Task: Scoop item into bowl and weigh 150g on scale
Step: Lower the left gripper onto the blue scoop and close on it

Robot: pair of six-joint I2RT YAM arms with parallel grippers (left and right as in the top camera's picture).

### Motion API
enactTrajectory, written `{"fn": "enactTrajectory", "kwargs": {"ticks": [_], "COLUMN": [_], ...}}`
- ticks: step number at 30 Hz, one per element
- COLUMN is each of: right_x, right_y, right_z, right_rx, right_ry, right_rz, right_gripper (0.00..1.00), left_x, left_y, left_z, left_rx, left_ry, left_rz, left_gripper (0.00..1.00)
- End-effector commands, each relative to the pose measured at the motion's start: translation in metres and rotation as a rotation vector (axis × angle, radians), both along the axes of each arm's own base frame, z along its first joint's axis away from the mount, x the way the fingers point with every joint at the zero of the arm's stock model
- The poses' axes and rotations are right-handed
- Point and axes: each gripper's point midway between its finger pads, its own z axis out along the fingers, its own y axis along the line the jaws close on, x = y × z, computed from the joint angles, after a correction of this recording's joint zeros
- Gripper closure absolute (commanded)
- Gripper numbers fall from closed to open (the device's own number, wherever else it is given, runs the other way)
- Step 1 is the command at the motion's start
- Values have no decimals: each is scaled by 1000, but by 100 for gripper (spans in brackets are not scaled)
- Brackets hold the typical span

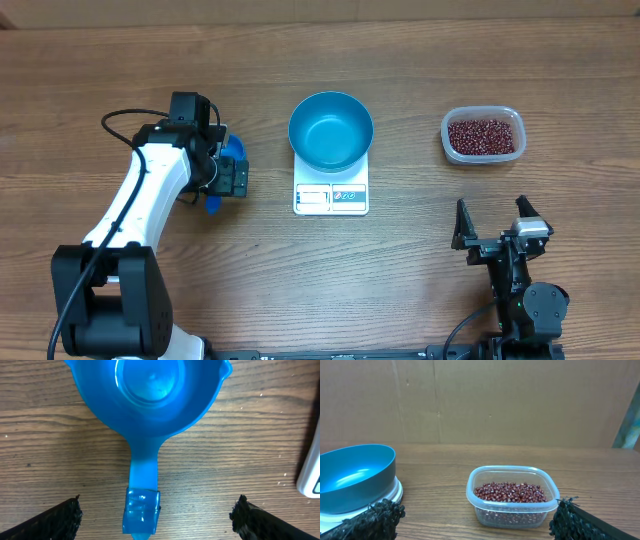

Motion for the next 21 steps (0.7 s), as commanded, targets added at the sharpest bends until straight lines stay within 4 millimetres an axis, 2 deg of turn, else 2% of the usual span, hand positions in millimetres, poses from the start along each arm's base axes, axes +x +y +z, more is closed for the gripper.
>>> {"fn": "enactTrajectory", "kwargs": {"ticks": [1, 10, 21], "right_x": [0, 0, 0], "right_y": [1, 1, 1], "right_z": [-2, -2, -2], "right_rx": [-5, -4, -5], "right_ry": [-4, -4, -4], "right_rz": [6, 6, 6], "right_gripper": [0, 0, 0], "left_x": [-4, 1, 17], "left_y": [-2, -2, -3], "left_z": [-14, -32, -32], "left_rx": [3, 2, 0], "left_ry": [45, 66, 6], "left_rz": [-35, -33, -31], "left_gripper": [0, 1, 1]}}
